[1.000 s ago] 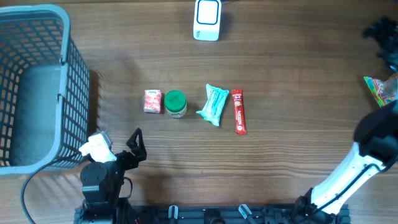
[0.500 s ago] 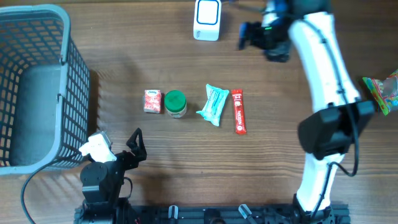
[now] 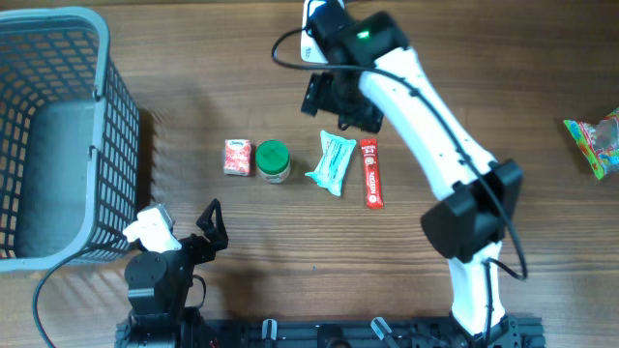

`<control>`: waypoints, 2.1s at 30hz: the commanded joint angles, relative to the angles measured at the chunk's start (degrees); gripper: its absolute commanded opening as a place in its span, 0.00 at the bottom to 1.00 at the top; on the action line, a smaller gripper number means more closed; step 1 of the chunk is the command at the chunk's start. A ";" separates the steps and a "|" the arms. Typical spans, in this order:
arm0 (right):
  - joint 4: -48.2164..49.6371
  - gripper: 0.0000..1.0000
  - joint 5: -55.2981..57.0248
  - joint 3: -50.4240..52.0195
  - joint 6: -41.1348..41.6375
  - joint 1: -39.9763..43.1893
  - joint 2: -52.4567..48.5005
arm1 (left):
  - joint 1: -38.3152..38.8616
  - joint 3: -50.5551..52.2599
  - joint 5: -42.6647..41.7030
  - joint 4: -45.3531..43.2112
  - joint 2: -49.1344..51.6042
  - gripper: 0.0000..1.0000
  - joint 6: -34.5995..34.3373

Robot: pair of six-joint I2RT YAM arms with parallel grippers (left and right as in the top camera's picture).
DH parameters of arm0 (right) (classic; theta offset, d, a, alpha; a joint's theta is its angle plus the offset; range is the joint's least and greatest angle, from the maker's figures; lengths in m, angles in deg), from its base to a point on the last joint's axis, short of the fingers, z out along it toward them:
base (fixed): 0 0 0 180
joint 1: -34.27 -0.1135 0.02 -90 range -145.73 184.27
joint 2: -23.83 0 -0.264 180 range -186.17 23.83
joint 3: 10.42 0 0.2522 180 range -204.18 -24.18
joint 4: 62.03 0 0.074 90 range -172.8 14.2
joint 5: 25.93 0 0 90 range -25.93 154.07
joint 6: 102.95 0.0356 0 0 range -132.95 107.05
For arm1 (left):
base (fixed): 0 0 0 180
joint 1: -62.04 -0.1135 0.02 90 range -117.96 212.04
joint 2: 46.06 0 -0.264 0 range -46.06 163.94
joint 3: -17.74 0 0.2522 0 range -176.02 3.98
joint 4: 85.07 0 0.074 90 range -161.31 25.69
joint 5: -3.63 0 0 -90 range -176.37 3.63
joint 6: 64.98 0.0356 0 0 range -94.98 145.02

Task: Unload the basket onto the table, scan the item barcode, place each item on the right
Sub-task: 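Reach right gripper to blue wipes pack and grasp it, then lift wipes pack with right gripper and hold it under scanner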

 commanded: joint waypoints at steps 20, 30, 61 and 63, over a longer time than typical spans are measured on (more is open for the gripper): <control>-0.33 0.74 1.38 -0.28 9.73 -1.70 -15.13 | -0.44 0.39 0.76 -0.13 -0.17 1.00 0.55; 1.92 0.69 4.76 -0.20 9.62 -2.93 -16.96 | -0.44 0.39 0.76 -0.13 -0.20 1.00 0.55; 1.03 0.04 -15.61 -0.42 -2.84 -0.15 -18.93 | -0.44 0.39 0.76 -0.13 -0.17 1.00 0.52; 0.94 0.04 -18.40 -0.42 -6.21 0.98 -17.92 | -0.44 0.39 0.76 -0.13 -0.17 1.00 0.55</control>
